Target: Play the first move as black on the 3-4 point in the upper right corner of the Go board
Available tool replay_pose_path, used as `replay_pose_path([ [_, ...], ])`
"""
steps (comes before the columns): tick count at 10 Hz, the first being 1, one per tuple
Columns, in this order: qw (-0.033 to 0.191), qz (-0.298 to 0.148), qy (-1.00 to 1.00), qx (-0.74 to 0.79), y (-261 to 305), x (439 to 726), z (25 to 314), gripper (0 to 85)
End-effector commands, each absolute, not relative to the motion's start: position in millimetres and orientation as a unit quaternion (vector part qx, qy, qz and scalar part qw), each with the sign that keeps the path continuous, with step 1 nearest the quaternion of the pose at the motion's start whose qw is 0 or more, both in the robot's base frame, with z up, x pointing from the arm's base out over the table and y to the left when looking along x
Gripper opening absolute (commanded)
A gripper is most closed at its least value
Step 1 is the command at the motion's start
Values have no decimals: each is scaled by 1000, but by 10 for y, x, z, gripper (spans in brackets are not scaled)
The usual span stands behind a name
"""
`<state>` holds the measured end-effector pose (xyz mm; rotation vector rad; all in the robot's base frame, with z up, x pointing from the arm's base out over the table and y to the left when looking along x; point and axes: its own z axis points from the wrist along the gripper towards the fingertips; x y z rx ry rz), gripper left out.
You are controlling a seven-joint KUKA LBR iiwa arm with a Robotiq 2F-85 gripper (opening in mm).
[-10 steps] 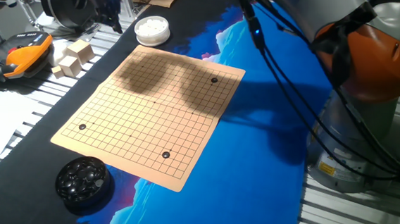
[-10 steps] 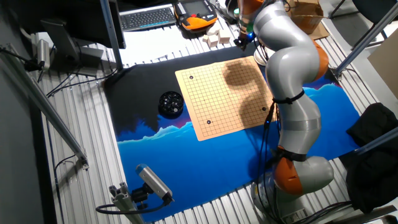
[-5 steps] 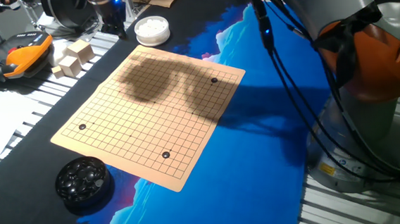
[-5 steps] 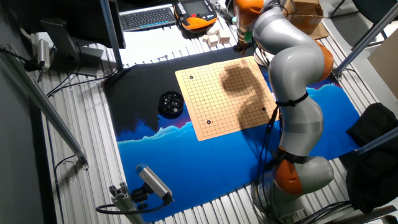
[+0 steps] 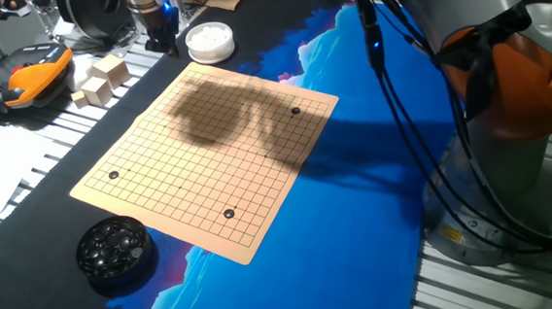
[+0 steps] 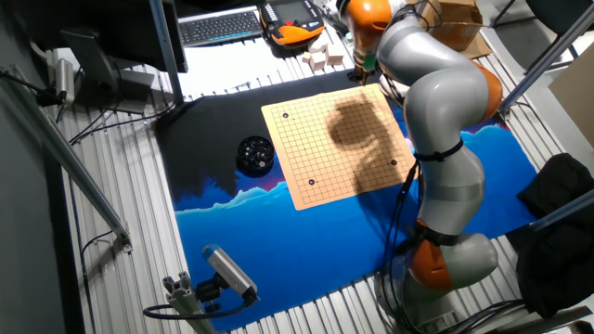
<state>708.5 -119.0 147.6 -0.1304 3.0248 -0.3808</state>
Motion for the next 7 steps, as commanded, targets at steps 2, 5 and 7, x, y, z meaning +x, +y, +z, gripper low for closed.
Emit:
replay_pose_path([
  [2,44,-114,991,-49,-1195,7084,1475,0],
  [5,38,-103,993,-37,-1195,7084,1475,0],
  [7,29,-101,994,-18,-1195,7084,1475,0],
])
